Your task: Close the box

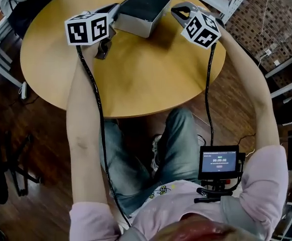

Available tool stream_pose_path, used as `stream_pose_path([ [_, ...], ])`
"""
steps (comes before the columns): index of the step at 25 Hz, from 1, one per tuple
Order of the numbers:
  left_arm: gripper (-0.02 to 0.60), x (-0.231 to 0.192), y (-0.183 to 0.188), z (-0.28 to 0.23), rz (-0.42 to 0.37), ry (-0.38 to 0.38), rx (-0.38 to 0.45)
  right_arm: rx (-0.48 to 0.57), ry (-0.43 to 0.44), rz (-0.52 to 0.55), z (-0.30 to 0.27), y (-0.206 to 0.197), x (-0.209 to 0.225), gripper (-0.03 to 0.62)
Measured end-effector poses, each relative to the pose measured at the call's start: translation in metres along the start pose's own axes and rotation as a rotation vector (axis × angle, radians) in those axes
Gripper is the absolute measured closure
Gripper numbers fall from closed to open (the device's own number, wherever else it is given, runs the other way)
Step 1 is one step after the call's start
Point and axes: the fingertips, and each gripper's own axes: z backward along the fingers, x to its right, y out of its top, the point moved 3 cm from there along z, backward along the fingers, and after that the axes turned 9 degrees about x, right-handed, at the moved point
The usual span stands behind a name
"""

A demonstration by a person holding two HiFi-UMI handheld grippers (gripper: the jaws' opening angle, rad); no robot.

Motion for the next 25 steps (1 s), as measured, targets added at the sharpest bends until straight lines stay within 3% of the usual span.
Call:
stream_pose_path([
  [1,0.577,-0.001,0.001,0.005,-0.016,0.021,0.010,-0.014,-0.021,-0.024,0.003,-0.007,-0.002,0.591],
  [3,0.577,-0.014,0.008,0.009,-0.040,0.089,0.048,0.020,-0.134,-0.188,0.003,-0.026,0.010,0.591],
  [6,0.577,-0.033,0.024,-0.007,-0.018,0.194,0.133,0.233,-0.447,-0.658,0.010,-0.070,0.067,0.591],
  [8,0.577,-0.031,0.033,-0.025,0.015,0.226,0.173,0.418,-0.559,-0.964,0.017,-0.094,0.098,0.591],
  [9,0.577,-0.027,0.037,-0.029,0.022,0.230,0.184,0.484,-0.589,-1.039,0.018,-0.099,0.107,0.591],
  [13,0.577,-0.006,0.046,-0.033,-0.013,0.201,0.179,0.559,-0.646,-1.119,0.008,-0.096,0.115,0.592],
  [19,0.577,-0.002,0.040,-0.052,-0.106,0.233,0.155,0.674,-0.618,-1.010,0.019,-0.085,0.120,0.591],
  [25,0.577,-0.014,0.052,-0.060,-0.110,0.277,0.196,0.745,-0.642,-1.001,0.026,-0.090,0.131,0.591],
])
